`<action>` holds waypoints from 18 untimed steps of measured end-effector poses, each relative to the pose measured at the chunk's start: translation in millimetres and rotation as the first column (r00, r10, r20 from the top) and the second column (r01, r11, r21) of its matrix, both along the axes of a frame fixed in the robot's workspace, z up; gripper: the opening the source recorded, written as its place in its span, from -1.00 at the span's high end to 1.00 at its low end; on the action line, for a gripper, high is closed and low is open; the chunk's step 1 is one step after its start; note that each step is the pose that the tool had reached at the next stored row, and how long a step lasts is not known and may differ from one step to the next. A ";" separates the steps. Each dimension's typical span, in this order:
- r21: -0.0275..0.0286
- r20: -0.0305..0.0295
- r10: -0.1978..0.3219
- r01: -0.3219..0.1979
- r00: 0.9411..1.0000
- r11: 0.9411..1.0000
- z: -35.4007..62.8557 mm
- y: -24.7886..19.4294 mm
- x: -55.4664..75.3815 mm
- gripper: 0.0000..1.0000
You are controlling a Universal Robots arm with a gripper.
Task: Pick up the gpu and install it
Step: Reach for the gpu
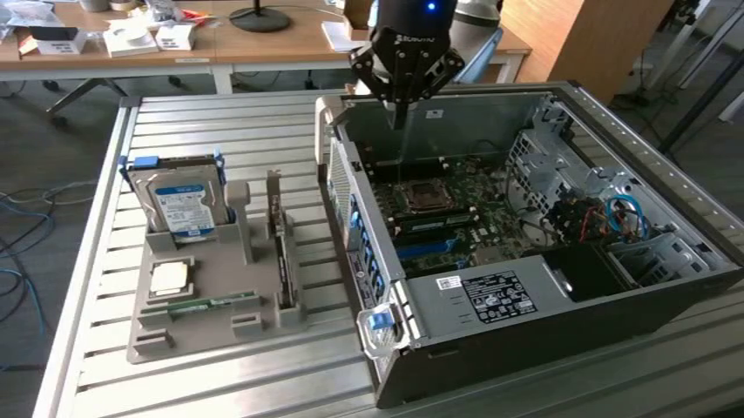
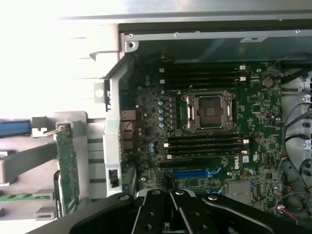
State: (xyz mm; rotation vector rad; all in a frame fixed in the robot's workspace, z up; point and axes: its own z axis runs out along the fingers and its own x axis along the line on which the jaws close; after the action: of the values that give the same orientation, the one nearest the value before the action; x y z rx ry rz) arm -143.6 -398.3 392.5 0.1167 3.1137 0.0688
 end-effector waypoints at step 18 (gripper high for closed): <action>0.000 0.000 0.000 0.000 1.000 1.000 -2.8 1.8 -50.4 0.79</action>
State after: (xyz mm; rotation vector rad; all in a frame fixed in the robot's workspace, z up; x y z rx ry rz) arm -193.9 -396.5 389.7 0.1167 3.1136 0.0689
